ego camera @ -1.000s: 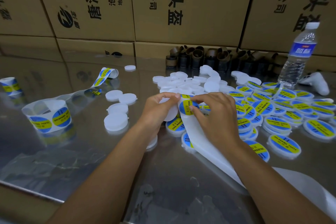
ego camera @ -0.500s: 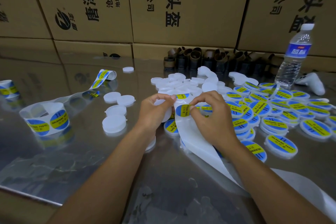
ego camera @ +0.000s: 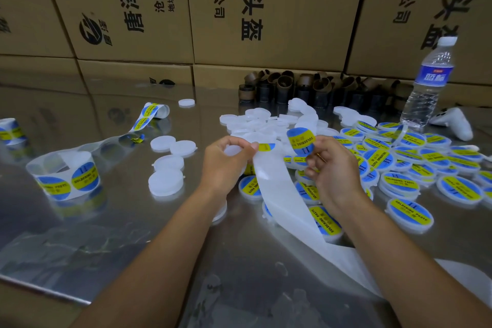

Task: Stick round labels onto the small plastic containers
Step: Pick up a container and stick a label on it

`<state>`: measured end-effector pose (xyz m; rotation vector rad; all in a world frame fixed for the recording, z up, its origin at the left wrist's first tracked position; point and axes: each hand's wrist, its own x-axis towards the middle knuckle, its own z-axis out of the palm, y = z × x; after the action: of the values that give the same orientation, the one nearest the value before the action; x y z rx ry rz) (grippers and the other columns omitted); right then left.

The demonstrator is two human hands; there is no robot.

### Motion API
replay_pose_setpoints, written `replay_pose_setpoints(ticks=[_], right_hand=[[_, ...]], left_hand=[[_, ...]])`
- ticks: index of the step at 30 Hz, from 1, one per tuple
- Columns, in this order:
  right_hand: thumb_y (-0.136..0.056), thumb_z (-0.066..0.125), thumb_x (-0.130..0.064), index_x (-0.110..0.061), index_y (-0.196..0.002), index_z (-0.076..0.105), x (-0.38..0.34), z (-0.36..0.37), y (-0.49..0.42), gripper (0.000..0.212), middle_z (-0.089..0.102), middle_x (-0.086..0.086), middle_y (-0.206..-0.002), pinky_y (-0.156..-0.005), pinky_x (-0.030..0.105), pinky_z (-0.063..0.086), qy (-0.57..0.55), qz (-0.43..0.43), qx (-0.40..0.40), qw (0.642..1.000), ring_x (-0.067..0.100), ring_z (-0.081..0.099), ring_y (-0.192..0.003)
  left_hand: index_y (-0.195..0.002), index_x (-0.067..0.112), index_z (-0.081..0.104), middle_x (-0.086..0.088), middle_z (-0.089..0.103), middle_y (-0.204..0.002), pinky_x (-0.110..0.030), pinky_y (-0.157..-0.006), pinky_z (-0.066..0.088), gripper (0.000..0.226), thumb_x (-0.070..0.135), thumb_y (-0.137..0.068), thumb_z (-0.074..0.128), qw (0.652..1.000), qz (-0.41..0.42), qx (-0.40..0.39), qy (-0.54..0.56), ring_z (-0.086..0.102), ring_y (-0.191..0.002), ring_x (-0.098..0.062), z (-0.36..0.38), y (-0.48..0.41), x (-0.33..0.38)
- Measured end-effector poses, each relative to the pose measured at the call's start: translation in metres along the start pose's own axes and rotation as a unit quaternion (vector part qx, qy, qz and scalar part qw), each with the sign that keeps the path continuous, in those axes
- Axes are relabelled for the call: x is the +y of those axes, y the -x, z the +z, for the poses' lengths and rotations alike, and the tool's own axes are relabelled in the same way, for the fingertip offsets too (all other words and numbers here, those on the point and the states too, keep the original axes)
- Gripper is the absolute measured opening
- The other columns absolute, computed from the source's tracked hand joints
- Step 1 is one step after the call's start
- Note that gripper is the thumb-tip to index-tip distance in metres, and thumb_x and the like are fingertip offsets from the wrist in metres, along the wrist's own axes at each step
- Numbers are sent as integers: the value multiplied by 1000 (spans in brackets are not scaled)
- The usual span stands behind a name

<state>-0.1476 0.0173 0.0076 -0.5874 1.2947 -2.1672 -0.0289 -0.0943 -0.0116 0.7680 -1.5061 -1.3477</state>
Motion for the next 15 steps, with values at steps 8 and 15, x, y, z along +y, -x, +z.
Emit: replay_pose_setpoints(ticks=[8,15], right_hand=[[-85,48,-12,-22,-56,64,-5,5,9,35,60,-6,-63,-43,18,35,-116,96,-97,984,9,45,-48],[-63,57,-19,-22,-60,65,-7,7,12,9,61,-6,-67,-46,20,36,-109,94,-136,980,11,47,-56]], left_hand=[[-63,24,64,9,67,-76,-49,-77,57,20,29,-78,76,997,-27,70,-12,65,-91,-21,-6,-7,0],[-82,14,60,1,72,-78,-27,-58,55,24,36,-92,56,953,-115,-17,280,71,-72,-14,-9,-7,14]])
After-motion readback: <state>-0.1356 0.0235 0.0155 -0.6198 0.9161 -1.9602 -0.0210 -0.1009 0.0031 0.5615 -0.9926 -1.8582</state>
